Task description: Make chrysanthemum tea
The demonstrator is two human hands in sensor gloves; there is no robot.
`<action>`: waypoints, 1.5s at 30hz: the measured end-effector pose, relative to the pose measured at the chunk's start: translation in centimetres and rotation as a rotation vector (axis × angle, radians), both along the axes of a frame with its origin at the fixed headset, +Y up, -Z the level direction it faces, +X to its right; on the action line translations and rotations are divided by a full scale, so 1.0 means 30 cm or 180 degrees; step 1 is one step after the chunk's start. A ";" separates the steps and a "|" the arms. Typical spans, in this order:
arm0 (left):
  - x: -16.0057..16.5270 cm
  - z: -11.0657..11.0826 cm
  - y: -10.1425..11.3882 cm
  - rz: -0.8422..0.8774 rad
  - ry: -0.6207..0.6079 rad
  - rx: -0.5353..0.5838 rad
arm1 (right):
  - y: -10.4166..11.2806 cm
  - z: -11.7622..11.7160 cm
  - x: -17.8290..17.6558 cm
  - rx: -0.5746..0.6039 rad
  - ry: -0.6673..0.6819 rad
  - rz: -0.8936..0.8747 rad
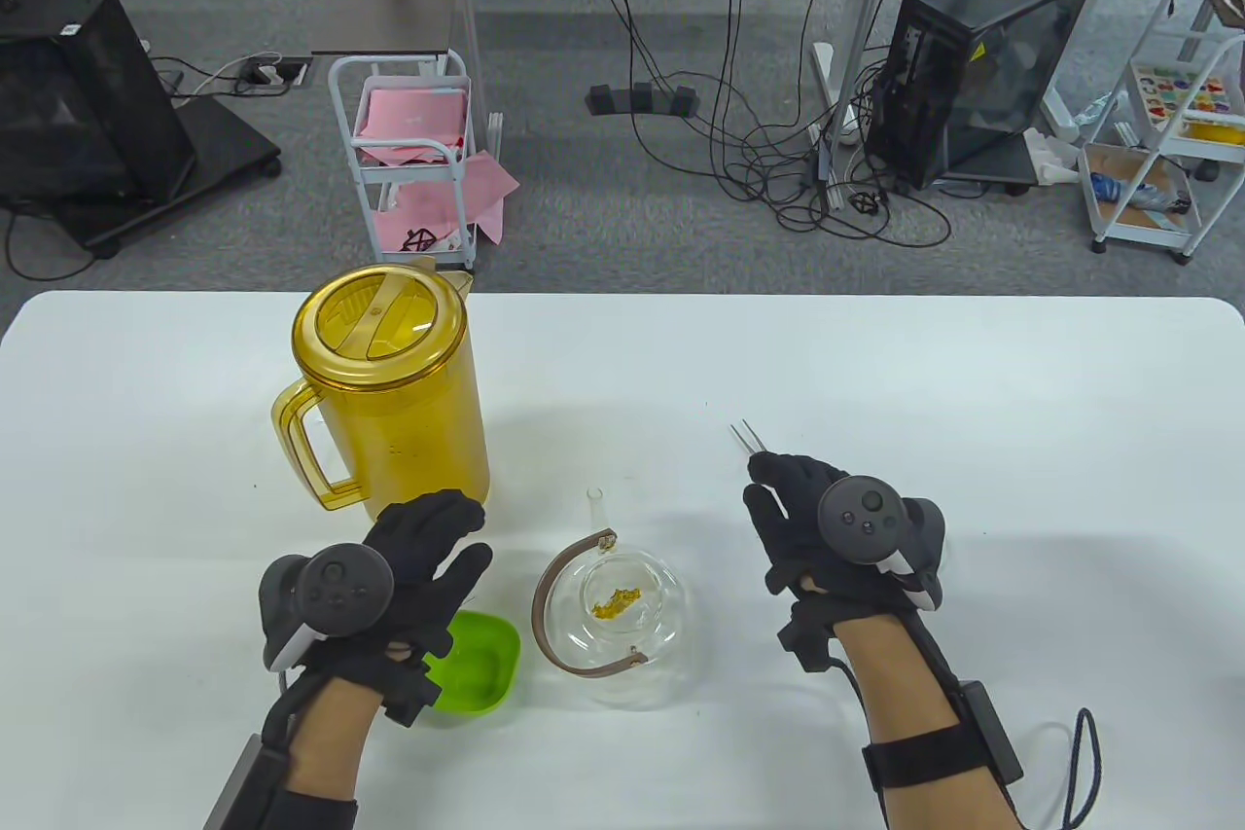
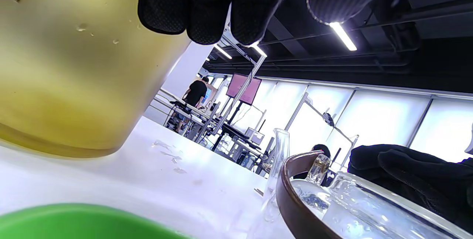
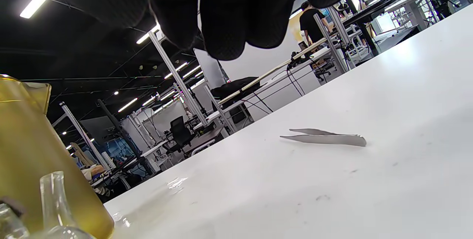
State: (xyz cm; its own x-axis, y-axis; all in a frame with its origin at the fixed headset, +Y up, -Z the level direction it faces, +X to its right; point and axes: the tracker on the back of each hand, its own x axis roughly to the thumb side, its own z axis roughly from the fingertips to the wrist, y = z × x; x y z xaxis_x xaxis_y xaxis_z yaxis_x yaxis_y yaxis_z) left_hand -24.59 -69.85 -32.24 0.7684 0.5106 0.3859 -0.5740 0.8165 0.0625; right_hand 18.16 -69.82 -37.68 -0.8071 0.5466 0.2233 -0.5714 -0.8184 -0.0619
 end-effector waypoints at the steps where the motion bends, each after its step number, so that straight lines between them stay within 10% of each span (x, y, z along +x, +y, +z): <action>1: 0.001 0.003 0.003 0.0004 0.0005 0.0019 | 0.000 0.000 0.000 0.0002 0.0003 0.0004; 11: 0.013 0.020 0.013 -0.0024 0.0046 0.0088 | 0.033 0.008 0.043 0.0148 -0.0116 -0.0131; 19: 0.021 0.013 -0.003 -0.0051 0.0016 -0.0006 | 0.066 0.004 0.248 0.0153 -0.1153 -0.0104; 34: 0.036 0.016 -0.011 -0.0078 -0.0038 -0.0054 | -0.131 -0.056 0.355 -0.1571 -0.2115 0.1196; 45: 0.041 0.016 -0.010 -0.0104 -0.0079 -0.0052 | -0.122 -0.059 0.260 -0.0894 -0.2002 0.1314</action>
State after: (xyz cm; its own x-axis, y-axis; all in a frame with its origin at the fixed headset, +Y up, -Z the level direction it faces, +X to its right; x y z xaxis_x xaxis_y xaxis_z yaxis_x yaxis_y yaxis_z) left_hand -23.36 -70.14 -31.74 0.7750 0.4917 0.3970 -0.5481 0.8357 0.0350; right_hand 25.95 -73.47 -39.46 -0.8852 0.1448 -0.4420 -0.1457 -0.9888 -0.0321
